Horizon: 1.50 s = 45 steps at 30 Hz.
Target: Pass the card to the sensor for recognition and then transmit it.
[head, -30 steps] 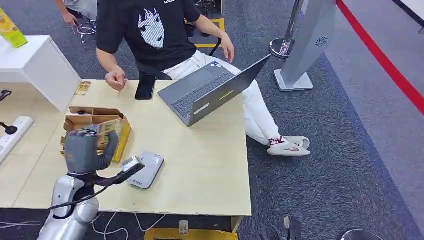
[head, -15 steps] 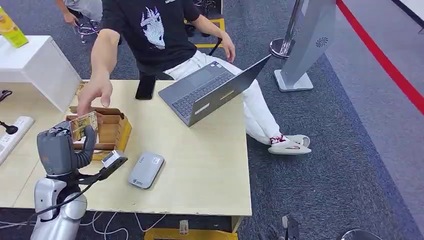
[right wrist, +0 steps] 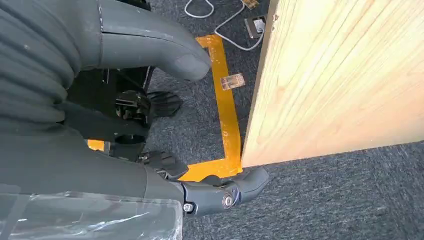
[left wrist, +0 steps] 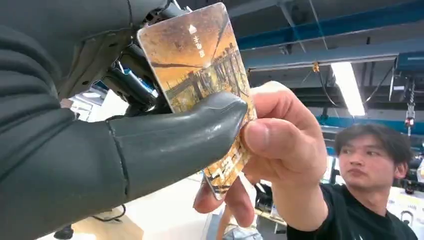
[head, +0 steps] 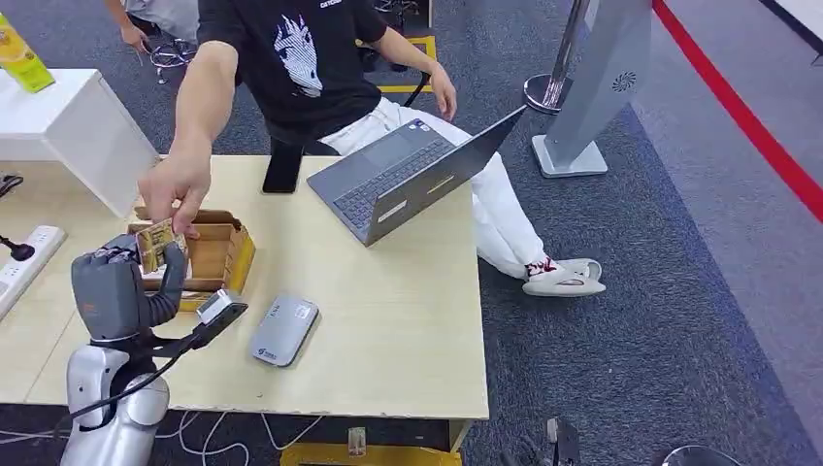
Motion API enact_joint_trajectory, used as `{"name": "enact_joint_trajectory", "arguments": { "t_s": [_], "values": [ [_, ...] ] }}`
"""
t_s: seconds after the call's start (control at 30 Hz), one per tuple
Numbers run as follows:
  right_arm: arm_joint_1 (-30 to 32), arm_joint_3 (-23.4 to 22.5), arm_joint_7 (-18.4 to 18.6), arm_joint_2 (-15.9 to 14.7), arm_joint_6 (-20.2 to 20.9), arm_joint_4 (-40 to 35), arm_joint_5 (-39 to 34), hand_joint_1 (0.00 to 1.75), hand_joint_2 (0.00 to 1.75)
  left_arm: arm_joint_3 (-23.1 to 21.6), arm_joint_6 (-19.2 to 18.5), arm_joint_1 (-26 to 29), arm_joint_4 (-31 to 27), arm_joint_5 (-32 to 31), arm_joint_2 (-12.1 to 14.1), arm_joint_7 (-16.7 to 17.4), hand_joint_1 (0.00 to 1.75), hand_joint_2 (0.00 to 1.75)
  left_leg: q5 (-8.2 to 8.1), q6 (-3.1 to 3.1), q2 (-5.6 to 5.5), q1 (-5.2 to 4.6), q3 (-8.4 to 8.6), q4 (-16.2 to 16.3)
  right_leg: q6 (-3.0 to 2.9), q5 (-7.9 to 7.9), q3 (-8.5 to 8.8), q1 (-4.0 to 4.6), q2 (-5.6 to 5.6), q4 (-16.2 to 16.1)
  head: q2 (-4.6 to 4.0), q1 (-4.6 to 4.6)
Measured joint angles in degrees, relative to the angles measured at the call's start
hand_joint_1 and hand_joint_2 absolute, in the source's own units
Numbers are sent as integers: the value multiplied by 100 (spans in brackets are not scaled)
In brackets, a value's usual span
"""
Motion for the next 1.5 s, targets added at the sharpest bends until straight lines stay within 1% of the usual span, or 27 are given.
{"name": "enact_joint_trajectory", "arguments": {
  "t_s": [0.13, 0.2, 0.43, 0.53, 0.57, 0.6, 0.67, 0.77, 0.83, 1.03, 1.27, 1.5],
  "values": [
    [0, 0, -28, 0, 9, -2, -11, 0, 175, -2, -517, 6, 4, 74, 26, -160, 0, 175, 0, 0, 0, 0, 0, 0, 0, 0, -1, 0, 0, 0, 0, -2],
    [0, 0, -41, 0, 9, 0, -11, 0, 175, -2, -683, 26, 7, 140, 46, -225, 0, 175, 0, 0, 0, 0, 0, 0, 0, 0, -2, 0, 0, 0, 0, -2],
    [1, 0, -46, 0, 11, -2, -20, 0, 175, -4, -828, 42, 39, 175, 72, -260, 0, 175, 0, 0, 0, 0, 0, 0, 0, 0, -2, 0, 0, 0, 0, 0],
    [1, 0, -46, 0, 9, -2, -37, 0, 175, -4, -913, 45, 57, 179, 74, -214, 0, 175, 0, 0, 0, 0, 0, 0, 0, 0, -2, 0, 0, 0, 0, 0],
    [1, 0, -48, 0, 9, -2, -48, 0, 175, -7, -1080, 42, 70, 162, 81, -149, 0, 175, 0, 0, 0, 0, 0, 0, 0, 0, -2, 0, 0, 0, 0, 0],
    [1, 0, -55, 0, 11, -4, -52, 0, 175, -24, -1334, 41, 92, 114, 127, -63, 0, 175, 0, 0, 0, 0, 0, 0, 0, 0, -2, 0, 0, 0, 0, 0],
    [2, 0, -72, 0, 17, -7, -57, 0, 175, -83, -1814, 27, 217, -11, 271, 96, 0, 175, 0, 0, 3, 0, 1, 0, 0, 0, -4, 0, 3, 0, 0, -2],
    [3, 0, -85, -2, 17, -11, -59, 0, 175, -199, -2046, -18, 512, -144, 475, 223, 0, 175, 0, 0, 4, 2, 1, 0, 0, 0, -6, 1, 4, 0, 0, 0],
    [-2, 0, -85, 0, 22, -13, -59, 0, 175, -289, -2082, -68, 761, -396, 601, 446, 0, 175, 0, -1, 6, 2, 1, -1, 0, 0, -7, 1, 6, 0, 0, -2],
    [-1, 0, -85, -2, 15, -13, -41, 0, 175, -487, -2041, -239, 1359, -839, 826, 868, 0, 175, 0, -1, 8, 1, 0, 0, 0, 0, -6, 0, 9, 0, 0, -2],
    [-2, 0, -85, -2, 15, -15, -35, 0, 175, -599, -2037, -349, 1683, -898, 935, 900, 0, 175, 0, -1, 7, 1, 0, 0, 0, 0, -6, 0, 8, 0, 0, -2],
    [-2, 0, -85, -2, 15, -15, -35, 0, 175, -621, -2037, -379, 1814, -898, 938, 907, 0, 175, 0, -1, 7, 1, 0, 0, 0, 0, -6, 0, 8, 0, 0, -2]
  ]
}}
